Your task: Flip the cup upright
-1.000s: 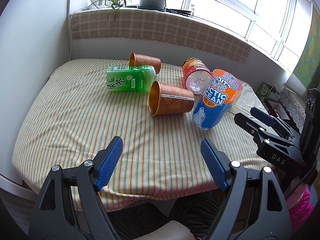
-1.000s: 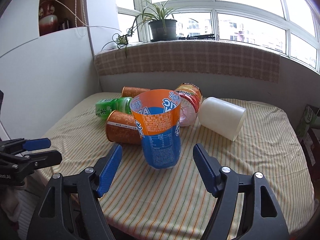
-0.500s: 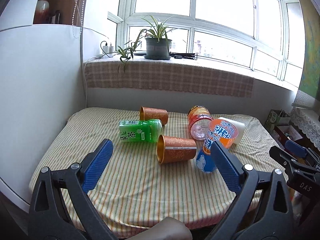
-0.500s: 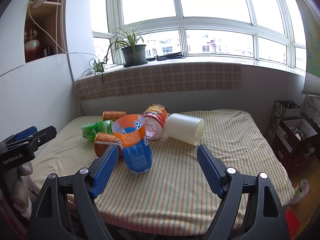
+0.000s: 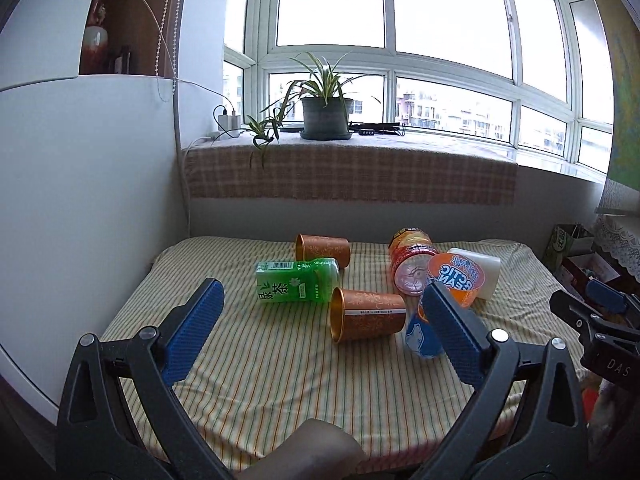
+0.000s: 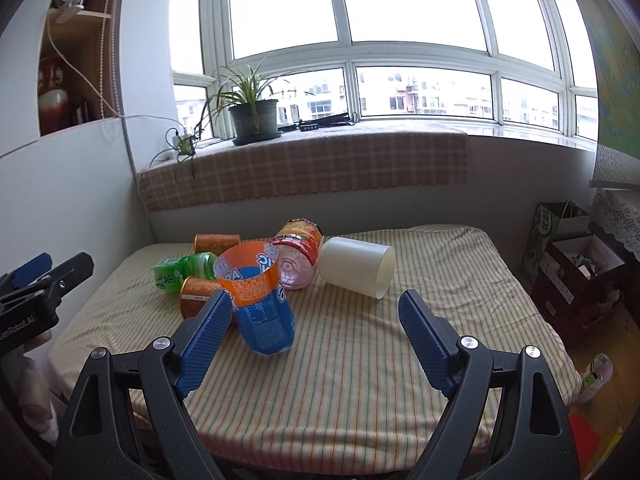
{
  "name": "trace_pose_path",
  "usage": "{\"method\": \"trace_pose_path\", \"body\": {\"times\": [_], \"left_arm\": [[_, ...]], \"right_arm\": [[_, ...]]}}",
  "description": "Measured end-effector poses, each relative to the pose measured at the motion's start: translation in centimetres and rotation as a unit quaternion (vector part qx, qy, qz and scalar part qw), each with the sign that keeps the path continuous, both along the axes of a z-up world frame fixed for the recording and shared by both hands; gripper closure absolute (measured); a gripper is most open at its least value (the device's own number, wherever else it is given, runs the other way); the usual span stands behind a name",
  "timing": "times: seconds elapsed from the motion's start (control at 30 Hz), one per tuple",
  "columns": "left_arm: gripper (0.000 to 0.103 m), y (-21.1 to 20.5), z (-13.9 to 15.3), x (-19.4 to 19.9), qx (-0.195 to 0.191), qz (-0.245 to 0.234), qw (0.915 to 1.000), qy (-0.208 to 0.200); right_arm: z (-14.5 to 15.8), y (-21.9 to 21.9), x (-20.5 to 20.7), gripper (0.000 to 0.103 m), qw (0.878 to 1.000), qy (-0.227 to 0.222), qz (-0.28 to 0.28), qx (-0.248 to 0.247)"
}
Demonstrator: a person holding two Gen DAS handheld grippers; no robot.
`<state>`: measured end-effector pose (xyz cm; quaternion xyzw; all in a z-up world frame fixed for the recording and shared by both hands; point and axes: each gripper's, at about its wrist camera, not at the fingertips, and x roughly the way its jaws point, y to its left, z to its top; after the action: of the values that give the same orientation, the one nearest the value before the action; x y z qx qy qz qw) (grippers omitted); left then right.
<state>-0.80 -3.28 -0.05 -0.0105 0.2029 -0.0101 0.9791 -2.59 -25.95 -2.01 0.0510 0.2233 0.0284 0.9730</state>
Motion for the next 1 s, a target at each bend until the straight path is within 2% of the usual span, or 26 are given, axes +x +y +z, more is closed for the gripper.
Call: {"method": "trace_pose_path", "body": {"times": [1.0], "left_arm": [[0.002, 0.51, -0.10, 0.15, -0.004, 0.004, 1.0000, 0.007]], "right_arm": [[-0.61, -0.05, 0.31, 0.017, 1.000, 0.012, 0.000, 0.006]]}}
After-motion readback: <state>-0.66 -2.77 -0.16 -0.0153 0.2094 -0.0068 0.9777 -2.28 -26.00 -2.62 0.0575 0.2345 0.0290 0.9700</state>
